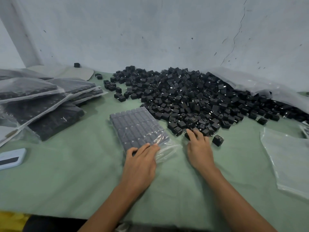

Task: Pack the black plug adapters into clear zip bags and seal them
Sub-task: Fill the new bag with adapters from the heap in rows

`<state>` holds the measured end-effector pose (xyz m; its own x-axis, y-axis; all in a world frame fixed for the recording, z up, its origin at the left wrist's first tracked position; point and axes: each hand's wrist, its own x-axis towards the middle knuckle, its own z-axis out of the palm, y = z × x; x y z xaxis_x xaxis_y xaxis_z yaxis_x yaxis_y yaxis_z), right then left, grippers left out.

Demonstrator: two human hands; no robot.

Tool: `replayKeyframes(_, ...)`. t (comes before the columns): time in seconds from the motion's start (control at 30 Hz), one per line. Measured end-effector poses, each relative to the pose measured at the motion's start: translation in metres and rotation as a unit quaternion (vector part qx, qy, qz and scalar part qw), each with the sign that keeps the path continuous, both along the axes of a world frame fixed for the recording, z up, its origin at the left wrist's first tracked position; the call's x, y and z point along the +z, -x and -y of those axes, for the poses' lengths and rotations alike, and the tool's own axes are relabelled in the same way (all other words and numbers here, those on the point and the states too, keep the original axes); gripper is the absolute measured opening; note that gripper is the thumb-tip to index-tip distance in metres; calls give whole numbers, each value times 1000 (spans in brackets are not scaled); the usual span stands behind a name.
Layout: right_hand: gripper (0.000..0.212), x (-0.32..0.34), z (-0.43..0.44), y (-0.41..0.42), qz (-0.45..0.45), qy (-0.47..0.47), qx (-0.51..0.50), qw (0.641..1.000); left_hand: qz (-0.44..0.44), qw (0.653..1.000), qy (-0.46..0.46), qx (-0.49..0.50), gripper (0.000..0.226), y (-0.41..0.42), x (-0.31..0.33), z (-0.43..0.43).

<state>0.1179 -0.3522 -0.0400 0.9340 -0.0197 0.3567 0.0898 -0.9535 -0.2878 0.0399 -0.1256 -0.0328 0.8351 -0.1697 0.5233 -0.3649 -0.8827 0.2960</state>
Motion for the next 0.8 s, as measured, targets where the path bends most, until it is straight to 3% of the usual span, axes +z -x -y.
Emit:
replayKeyframes(0.23,47,0,1,1,8,-7,-7,1000,4,1000,0,3,37,-1,-2,0)
replayKeyframes(0.5,27,-3,5,8,10,-155,0,988,1,1000,-14,9,37,-1,-3,1)
replayKeyframes(0.6,32,2,8,13,-9,-252,-8,968,-4,1000,-16,12,36,-1,-3,1)
replayKeyframes(0.73,59,8,5,32,-12,-325,2,946,-12,1000,-24,12,33,-3,2,3)
replayKeyframes(0.8,54,8,-3,46,-19,-354,18,935,-9,999,-35,9,32,-4,3,3)
